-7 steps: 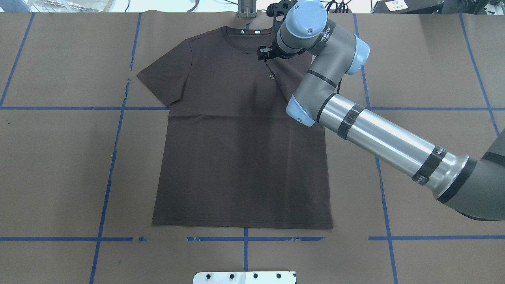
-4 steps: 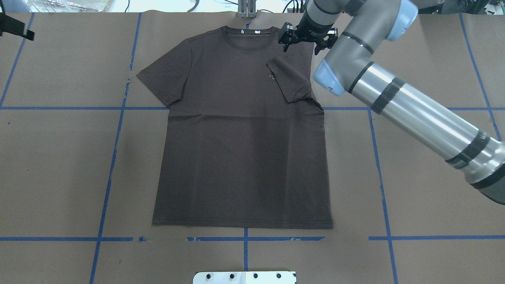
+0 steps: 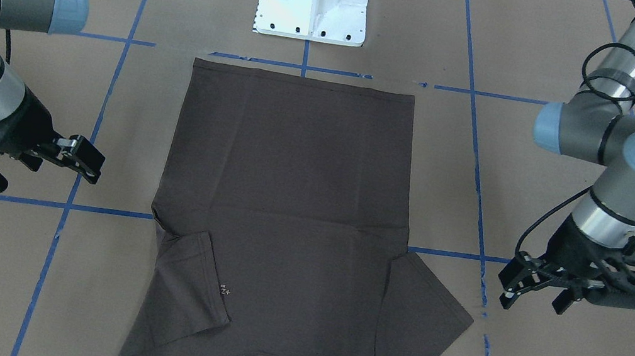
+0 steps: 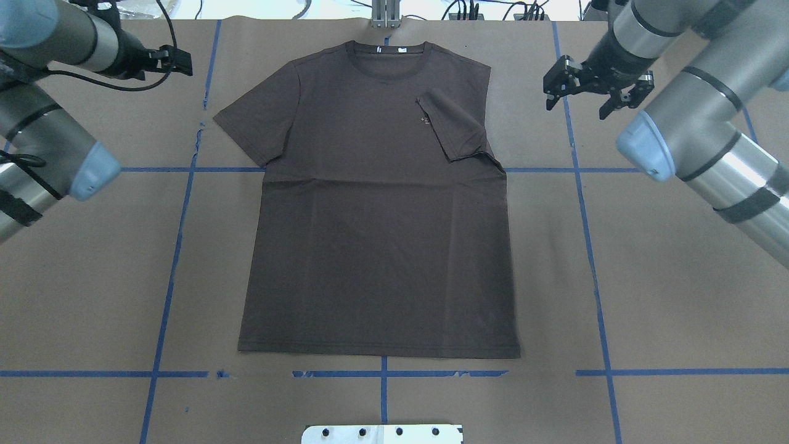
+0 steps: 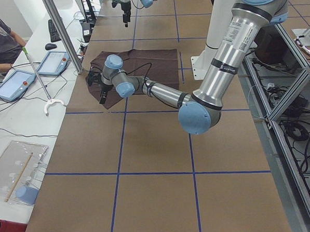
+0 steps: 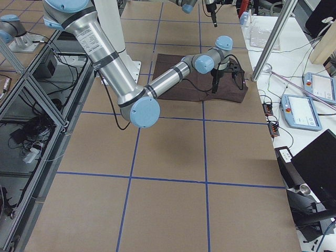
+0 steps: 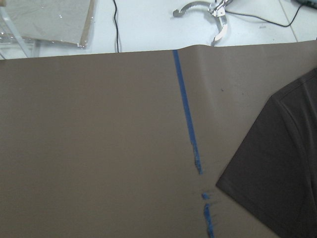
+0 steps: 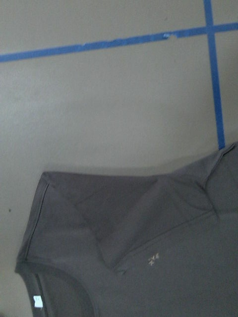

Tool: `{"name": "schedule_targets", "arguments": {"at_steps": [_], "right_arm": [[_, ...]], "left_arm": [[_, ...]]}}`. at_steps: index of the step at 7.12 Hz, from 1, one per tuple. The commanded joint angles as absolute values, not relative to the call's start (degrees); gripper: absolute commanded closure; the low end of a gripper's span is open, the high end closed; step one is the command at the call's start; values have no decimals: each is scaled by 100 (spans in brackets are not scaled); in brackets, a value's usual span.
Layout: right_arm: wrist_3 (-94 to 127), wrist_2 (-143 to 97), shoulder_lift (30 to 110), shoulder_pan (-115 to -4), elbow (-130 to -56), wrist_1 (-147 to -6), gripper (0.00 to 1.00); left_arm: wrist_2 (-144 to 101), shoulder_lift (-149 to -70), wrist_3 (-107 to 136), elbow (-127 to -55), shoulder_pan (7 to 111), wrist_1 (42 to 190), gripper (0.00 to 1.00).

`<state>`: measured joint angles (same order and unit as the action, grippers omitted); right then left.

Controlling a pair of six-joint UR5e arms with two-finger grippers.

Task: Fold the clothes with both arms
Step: 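Release the sleeve and raise the right gripper while the left arm moves toward the shirt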

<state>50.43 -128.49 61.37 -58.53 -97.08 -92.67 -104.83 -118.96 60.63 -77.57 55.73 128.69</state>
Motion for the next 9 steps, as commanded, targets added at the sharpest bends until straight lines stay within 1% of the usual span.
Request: {"name": "schedule_targets", "arguments": {"at_steps": [1, 2, 4, 9], "right_arm": [[4597, -12841, 6486, -5818, -10273, -9677, 0], [4666, -12841, 6617, -5801, -10361, -9616, 0], [4790, -12815, 6618, -5731, -10441, -9607, 0], [4931, -12788, 6583, -5713, -10503, -9606, 0]], "left_arm": [[-9495, -12145, 6740, -6833, 5020, 13718, 0], [-9388, -12312, 6759, -6577, 4932, 13755, 0], [-9151, -12331, 6785, -6382, 4677, 13948, 0], [-8912, -12340, 6750, -6205, 4597, 13957, 1]]}}
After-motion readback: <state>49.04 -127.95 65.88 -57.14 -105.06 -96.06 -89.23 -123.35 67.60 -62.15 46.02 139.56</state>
